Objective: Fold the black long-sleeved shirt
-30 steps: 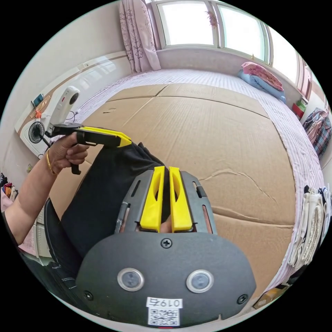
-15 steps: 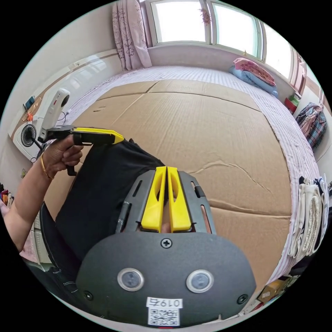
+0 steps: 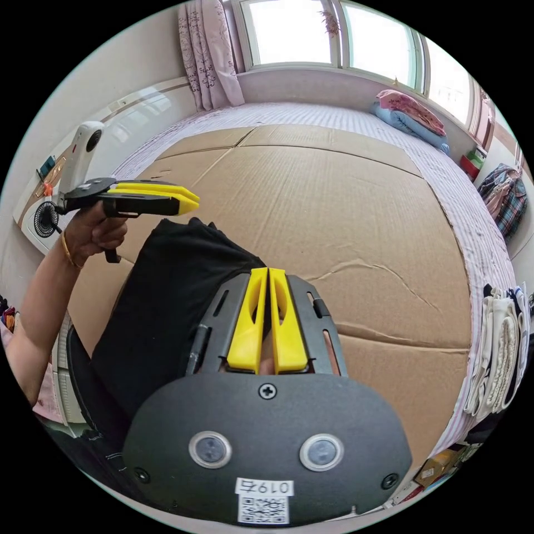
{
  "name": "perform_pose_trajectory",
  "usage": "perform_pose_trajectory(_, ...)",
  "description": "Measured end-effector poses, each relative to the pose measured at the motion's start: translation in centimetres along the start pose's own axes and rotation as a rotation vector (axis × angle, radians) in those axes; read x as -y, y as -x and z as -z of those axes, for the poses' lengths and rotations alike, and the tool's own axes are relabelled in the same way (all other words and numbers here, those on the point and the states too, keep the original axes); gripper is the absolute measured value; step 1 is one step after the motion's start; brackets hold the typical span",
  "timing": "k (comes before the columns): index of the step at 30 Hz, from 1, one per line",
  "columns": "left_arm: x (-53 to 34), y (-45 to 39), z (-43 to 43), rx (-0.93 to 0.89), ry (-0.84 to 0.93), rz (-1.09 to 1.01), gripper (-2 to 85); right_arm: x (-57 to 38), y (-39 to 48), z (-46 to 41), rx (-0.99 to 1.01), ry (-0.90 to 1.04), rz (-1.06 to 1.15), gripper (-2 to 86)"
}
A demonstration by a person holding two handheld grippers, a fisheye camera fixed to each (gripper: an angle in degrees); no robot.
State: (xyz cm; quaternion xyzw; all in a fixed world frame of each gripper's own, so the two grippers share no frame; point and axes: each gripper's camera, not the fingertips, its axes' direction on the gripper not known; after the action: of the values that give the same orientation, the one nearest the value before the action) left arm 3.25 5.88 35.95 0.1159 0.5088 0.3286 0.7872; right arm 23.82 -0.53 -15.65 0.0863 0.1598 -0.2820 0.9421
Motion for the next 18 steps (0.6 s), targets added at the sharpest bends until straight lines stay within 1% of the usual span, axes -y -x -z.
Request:
perform_pose_trajectory(2, 0.6, -0.6, -0.7, -0.039, 0.046, -0.072, 6.0, 0.2, 0.4, 0.1, 0.009, 0.001, -0.001, -0.9)
perform_pose_trajectory(6, 2.0, -2.8, -2.5, 0.039, 0.136, -0.22, 6.3, 0.4, 0.8, 0.2, 0.028, -0.001, -0.014, -0.9)
perform_pose_trajectory(8, 2.6, -2.9, -3.0, 0.052, 0.139, -0.226, 6.1, 0.5, 1.2, 0.4, 0.031, -0.001, -0.015, -0.9)
perform_pose_trajectory(15, 3.7, -3.4, -5.4, -0.059, 0.221, -0.298, 7.0, 0.9, 2.2, 0.7, 0.041, 0.002, -0.011, -0.9)
perform_pose_trajectory(18, 3.9, -3.2, -6.4, -0.02, 0.245, -0.297, 7.2, 1.1, 2.5, 0.9, 0.044, 0.002, -0.012, -0.9)
